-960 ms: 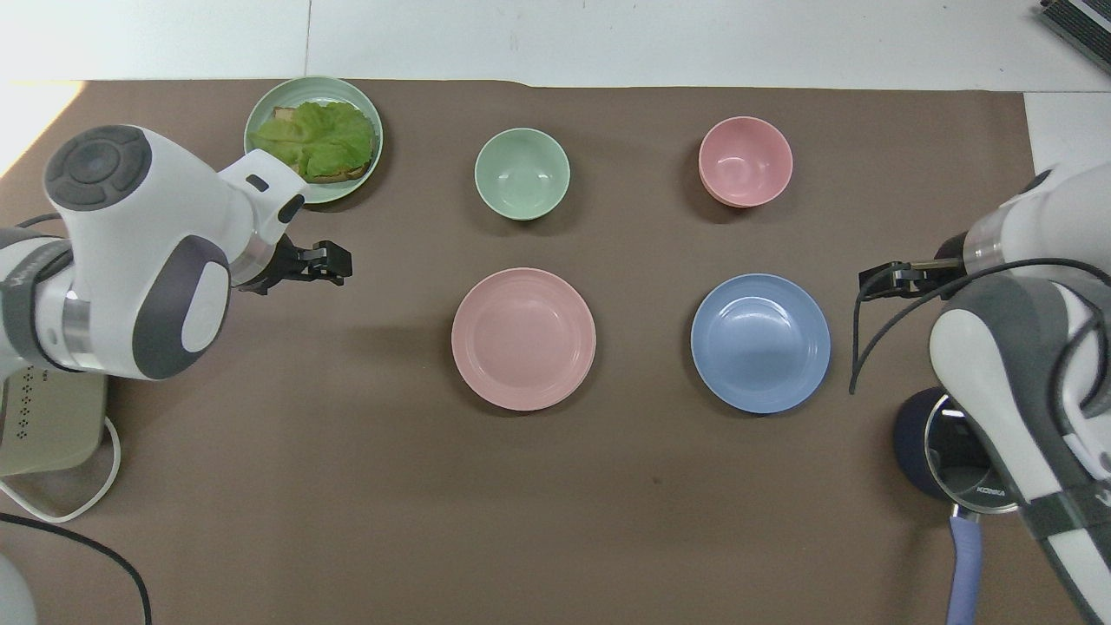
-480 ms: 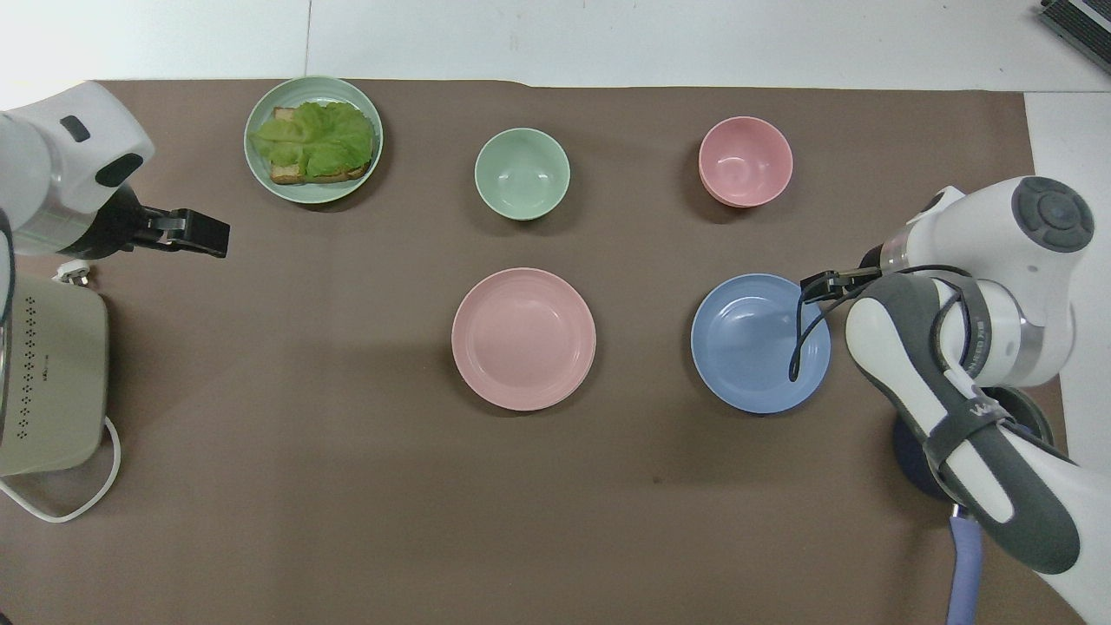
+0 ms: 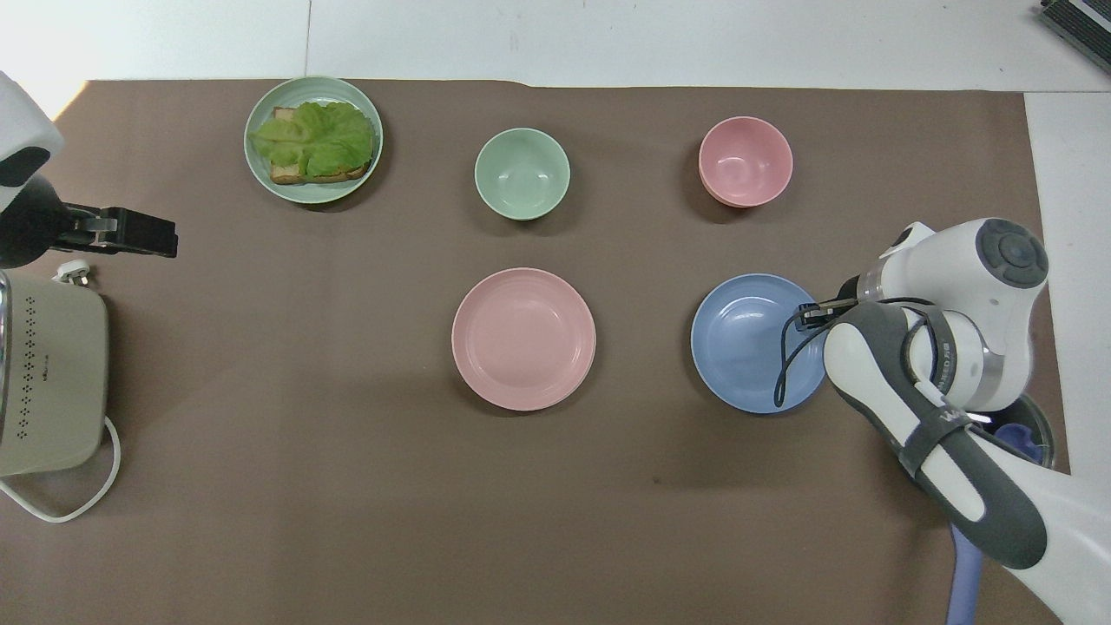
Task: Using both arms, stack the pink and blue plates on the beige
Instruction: 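Grasp the blue plate rim with the right gripper, then carry the blue plate with the right gripper onto the pink plate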
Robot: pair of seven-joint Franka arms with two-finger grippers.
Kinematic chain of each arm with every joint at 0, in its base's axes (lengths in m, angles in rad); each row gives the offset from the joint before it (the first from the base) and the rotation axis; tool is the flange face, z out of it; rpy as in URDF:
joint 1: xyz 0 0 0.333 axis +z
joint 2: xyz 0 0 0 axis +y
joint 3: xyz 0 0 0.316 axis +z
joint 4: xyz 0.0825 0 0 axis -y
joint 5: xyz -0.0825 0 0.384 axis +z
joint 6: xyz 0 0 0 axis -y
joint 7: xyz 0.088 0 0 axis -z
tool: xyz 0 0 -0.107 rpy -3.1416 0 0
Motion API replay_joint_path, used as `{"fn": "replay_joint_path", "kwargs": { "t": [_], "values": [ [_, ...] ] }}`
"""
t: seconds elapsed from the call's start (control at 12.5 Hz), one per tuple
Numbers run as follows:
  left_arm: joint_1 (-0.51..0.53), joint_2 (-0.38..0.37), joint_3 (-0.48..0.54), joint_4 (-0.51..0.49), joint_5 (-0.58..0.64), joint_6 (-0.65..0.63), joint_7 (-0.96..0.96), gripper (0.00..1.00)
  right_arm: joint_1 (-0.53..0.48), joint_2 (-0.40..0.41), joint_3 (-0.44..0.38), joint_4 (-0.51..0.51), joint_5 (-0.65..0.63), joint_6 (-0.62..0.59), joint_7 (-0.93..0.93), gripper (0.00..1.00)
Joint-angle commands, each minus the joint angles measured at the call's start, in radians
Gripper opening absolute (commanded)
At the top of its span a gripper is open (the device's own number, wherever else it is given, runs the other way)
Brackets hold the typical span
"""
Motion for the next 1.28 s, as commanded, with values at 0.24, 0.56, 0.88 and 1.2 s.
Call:
{"fn": "replay_joint_path", "kwargs": {
  "t": [0.24, 0.56, 0.88, 1.2],
  "values": [
    [0.045, -0.005, -0.010, -0.003, 0.010, -0.017, 0.005, 1.00, -0.006, -0.042, 0.008, -0.001, 0.065, -0.063, -0.038, 0.00],
    [0.043, -0.007, -0.011, -0.003, 0.010, -0.017, 0.005, 1.00, -0.006, -0.072, 0.008, 0.037, 0.069, -0.138, -0.032, 0.00],
    [0.045, -0.007, -0.010, -0.005, 0.010, -0.017, 0.005, 1.00, -0.003, -0.143, 0.040, 0.074, 0.115, -0.206, -0.015, 0.00],
    [0.045, -0.007, -0.010, -0.003, 0.010, -0.017, 0.005, 1.00, 0.122, -0.112, 0.067, 0.146, 0.166, -0.128, 0.176, 0.00]
  ]
}}
